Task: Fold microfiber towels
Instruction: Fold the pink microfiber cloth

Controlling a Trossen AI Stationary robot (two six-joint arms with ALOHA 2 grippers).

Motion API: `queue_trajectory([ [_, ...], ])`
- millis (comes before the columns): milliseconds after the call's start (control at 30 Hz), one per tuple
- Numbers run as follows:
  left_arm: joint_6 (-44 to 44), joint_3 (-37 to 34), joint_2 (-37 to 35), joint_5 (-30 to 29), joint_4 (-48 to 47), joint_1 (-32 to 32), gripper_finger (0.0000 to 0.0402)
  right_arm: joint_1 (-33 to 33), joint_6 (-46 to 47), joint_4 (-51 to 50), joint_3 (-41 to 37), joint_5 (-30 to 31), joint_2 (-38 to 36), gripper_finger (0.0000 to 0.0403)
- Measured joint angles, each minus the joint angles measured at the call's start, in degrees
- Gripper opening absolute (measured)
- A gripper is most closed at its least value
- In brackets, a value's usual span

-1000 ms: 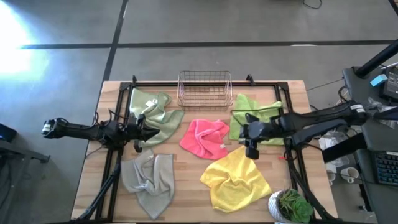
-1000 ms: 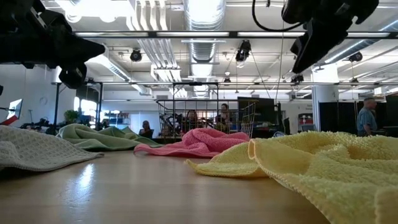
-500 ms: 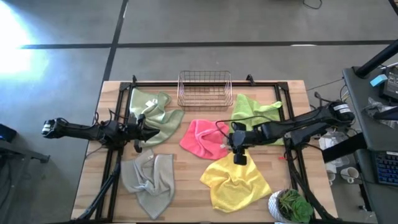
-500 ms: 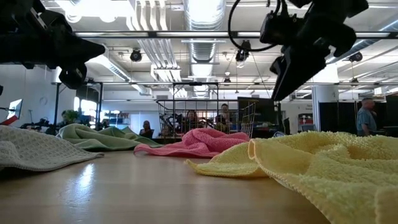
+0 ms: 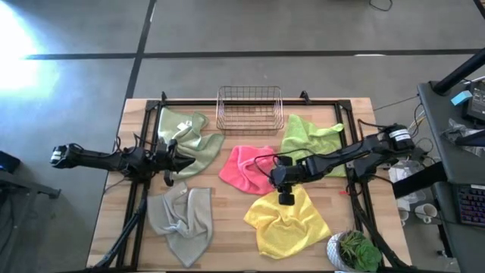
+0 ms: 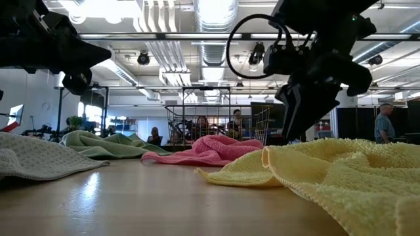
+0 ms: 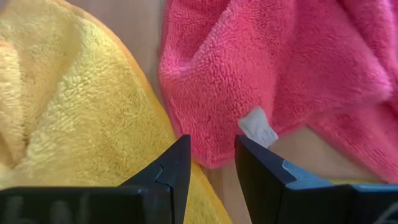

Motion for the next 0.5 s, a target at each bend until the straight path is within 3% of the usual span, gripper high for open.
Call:
queue_trajectory([
  [500, 0.00, 0.00, 0.37, 0.00, -0.02, 0.00, 0.0000, -0.10, -0.33, 3.14, 0.15, -0.29, 7.58, 0.0116],
])
